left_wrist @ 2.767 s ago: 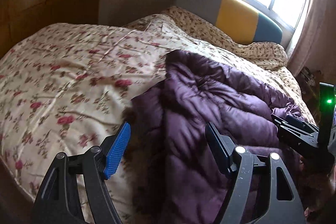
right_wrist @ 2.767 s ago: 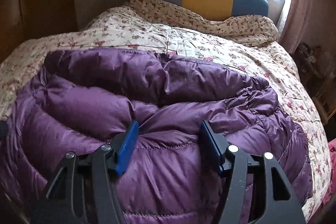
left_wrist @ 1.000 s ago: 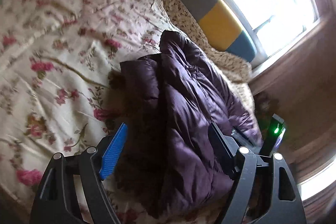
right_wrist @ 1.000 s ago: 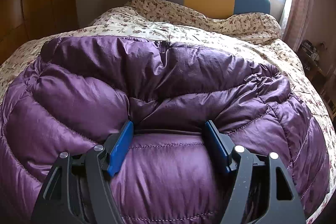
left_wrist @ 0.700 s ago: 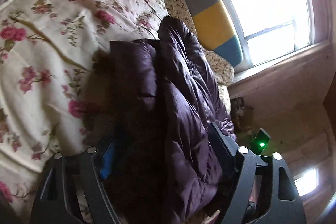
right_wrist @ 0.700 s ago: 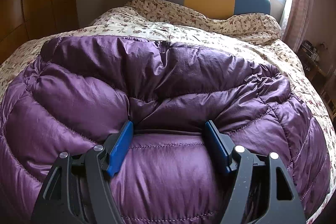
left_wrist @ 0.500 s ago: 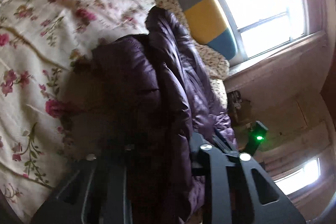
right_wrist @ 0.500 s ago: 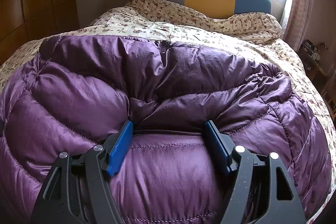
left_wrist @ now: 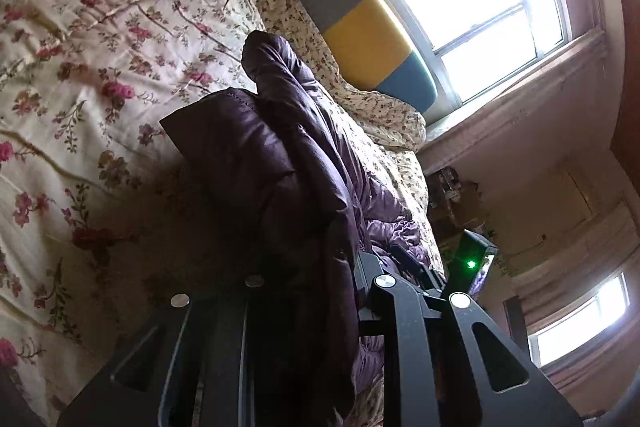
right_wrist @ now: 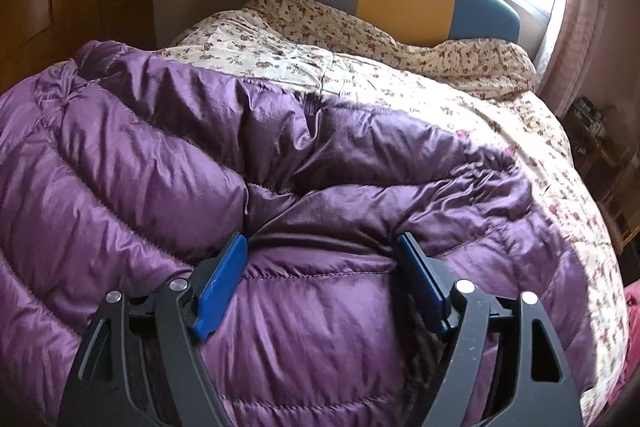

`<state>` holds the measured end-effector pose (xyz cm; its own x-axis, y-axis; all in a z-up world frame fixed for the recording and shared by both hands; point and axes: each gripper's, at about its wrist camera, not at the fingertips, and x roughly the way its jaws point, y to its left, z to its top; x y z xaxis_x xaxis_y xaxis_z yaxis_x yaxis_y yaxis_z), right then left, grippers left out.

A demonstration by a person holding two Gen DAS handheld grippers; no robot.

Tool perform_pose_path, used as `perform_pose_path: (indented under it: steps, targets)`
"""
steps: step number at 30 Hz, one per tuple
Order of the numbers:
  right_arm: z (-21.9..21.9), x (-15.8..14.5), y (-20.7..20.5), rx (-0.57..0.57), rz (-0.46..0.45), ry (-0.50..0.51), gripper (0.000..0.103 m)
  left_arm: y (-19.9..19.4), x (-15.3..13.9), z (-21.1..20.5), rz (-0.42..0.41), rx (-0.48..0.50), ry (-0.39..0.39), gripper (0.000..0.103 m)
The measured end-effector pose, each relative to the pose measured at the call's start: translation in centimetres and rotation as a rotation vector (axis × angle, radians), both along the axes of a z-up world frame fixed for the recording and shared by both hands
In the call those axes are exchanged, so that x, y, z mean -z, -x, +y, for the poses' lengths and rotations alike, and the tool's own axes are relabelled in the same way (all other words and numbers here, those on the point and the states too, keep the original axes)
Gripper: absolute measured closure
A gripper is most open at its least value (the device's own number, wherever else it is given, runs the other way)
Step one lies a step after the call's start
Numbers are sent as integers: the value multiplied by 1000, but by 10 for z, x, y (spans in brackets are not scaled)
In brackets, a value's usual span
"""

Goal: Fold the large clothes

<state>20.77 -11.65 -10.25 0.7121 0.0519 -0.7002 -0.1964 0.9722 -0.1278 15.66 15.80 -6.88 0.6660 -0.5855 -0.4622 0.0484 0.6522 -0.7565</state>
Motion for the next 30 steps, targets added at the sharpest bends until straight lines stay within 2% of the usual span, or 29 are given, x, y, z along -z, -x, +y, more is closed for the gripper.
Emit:
perform_pose_path:
  steps: [11,19,30]
  targets:
    - [-45,-24,10,64,-64,73,26,-7,-16,-9,-28,11,-39,83]
    - [-89,-17,13,135,-47,137,26,-10,-32,-24,-55,26,-76,83]
    - [-123,-7,15,179,-11,169,26,-31,-68,-83,-121,118,-106,83]
